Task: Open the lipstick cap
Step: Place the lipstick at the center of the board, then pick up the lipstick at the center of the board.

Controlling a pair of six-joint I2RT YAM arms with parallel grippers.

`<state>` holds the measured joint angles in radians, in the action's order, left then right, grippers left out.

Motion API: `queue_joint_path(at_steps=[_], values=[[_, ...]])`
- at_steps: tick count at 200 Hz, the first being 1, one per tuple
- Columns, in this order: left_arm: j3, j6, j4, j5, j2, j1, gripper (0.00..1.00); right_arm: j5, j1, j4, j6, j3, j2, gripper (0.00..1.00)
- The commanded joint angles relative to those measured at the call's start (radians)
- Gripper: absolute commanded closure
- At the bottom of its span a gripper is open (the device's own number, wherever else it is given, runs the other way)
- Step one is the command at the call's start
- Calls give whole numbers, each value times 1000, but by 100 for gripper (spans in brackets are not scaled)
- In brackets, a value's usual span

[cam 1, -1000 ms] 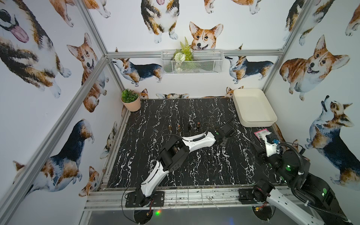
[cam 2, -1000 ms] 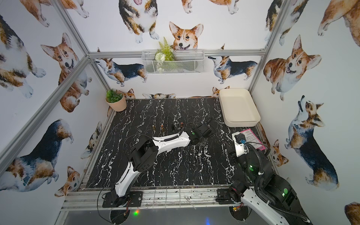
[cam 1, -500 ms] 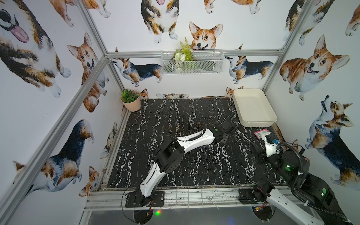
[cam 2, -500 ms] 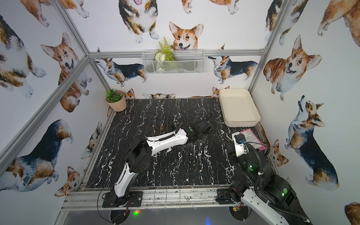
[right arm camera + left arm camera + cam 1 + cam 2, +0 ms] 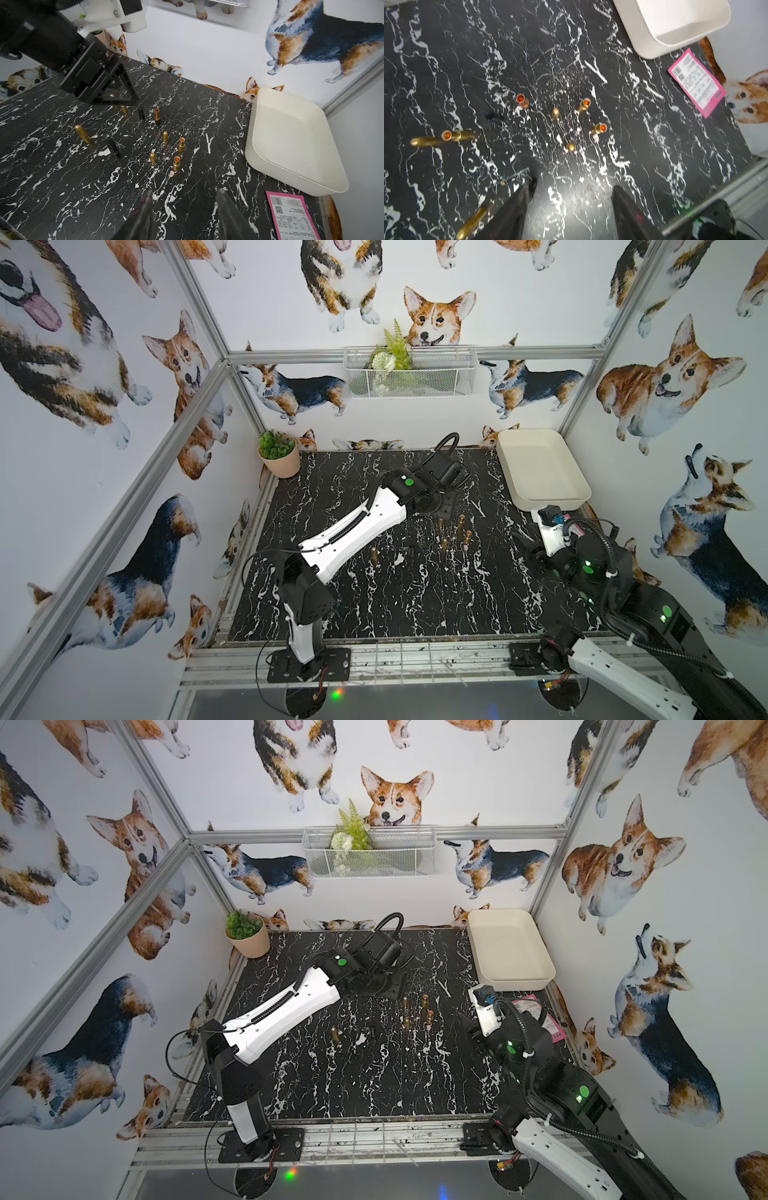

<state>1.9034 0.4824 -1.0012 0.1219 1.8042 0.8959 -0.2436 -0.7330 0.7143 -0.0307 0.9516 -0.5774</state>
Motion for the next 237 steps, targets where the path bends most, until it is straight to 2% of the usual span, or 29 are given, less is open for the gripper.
queue_joint_path(at_steps=[1,31,61,74,89,140,237], values=[[-15,1,-188,-34,-38,-8,33,120,-2,-130,-64,8,-52,50],[-143,-8,-193,-71,-80,-18,35,176,-20,-228,-129,-30,-110,52],[-286,-3,-114,-137,-106,-41,38,128,-82,-244,-134,-57,-135,52],[-317,-4,-85,-144,-102,-48,43,125,-87,-235,-132,-57,-143,52],[-329,-10,-62,-149,-87,-58,47,120,-88,-227,-130,-57,-145,52],[-332,-36,-1,-201,15,-81,47,93,-88,-206,-126,-64,-131,52],[-312,-42,0,-173,102,-111,47,58,-88,-178,-115,-94,-97,51]])
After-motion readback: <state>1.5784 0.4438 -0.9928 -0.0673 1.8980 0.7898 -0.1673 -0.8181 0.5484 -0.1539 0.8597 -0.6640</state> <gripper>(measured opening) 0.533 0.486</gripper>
